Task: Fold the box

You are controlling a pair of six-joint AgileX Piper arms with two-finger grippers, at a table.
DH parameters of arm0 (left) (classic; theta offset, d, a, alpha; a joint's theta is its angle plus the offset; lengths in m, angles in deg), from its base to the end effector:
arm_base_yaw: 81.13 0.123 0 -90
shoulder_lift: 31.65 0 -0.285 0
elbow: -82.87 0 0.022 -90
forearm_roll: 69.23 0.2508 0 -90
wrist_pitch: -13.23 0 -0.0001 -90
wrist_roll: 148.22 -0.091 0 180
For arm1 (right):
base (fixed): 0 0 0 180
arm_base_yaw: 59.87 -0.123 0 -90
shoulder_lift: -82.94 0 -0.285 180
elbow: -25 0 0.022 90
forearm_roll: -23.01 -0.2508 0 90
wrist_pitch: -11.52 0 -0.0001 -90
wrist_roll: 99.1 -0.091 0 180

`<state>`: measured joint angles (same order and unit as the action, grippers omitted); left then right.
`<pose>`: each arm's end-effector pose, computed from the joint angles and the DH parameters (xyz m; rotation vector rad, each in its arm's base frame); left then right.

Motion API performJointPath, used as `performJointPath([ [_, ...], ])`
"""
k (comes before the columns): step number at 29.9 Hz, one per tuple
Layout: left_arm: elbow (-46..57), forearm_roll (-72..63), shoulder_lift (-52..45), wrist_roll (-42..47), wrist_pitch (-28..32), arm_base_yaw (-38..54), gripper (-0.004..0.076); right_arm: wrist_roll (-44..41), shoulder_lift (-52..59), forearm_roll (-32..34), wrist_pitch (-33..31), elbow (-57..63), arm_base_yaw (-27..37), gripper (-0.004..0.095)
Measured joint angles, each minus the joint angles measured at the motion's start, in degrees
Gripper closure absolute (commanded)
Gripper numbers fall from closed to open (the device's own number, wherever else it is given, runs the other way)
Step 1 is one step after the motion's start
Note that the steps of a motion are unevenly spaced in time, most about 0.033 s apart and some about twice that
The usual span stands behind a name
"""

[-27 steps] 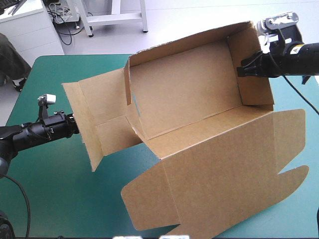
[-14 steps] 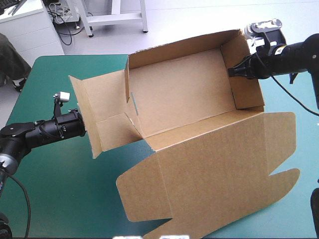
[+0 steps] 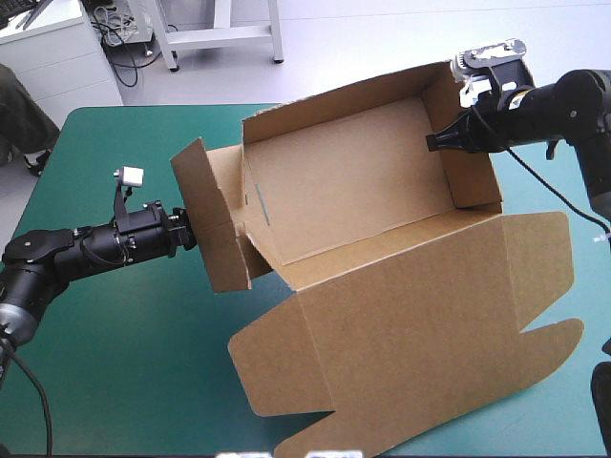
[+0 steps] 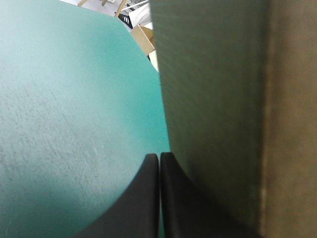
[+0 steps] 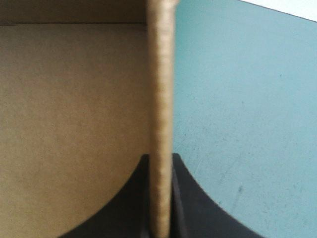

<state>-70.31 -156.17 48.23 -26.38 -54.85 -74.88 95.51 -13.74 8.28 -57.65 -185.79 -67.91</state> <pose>0.2354 -0.0591 0.3385 0.2887 1.9243 -1.3617 0.3100 0.0656 0.4667 -0.4675 2.2866 0.2705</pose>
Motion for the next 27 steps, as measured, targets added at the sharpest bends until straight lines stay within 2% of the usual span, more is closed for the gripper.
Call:
performJointPath([
  [5, -1.28, -0.40, -0.83, 1.90, -0.13, -0.59, 0.0731, -1.86, 0.00, 1.41, 1.59, 0.00, -1.63, 0.0925],
  [12, -4.50, -2.01, -0.83, 2.97, -0.24, -4.56, 0.0715, -6.24, -0.02, 7.82, 4.02, 0.00, -6.34, 0.0925],
  [15, -6.15, -2.28, -0.89, 4.03, -0.35, -4.94, 0.0613, -7.81, -0.06, 10.03, 4.86, 0.00, -8.08, 0.0925],
  [20, -7.58, -2.28, -0.89, 5.45, -0.42, -4.94, 0.0331, -9.80, -0.06, 12.16, 6.88, 0.00, -10.22, 0.0925],
  [22, -7.63, -2.28, -0.89, 5.93, -0.50, -4.94, 0.0245, -10.64, -0.06, 12.88, 7.68, 0.00, -10.98, 0.0925],
  [24, -7.63, -2.28, -0.89, 6.48, -0.50, -4.94, 0.0216, -11.77, -0.06, 13.98, 8.17, 0.00, -11.94, 0.0925],
  [27, -7.63, -2.35, -0.94, 6.81, -0.48, -4.94, 0.0215, -13.59, -0.06, 16.77, 8.43, 0.00, -13.47, 0.0925],
])
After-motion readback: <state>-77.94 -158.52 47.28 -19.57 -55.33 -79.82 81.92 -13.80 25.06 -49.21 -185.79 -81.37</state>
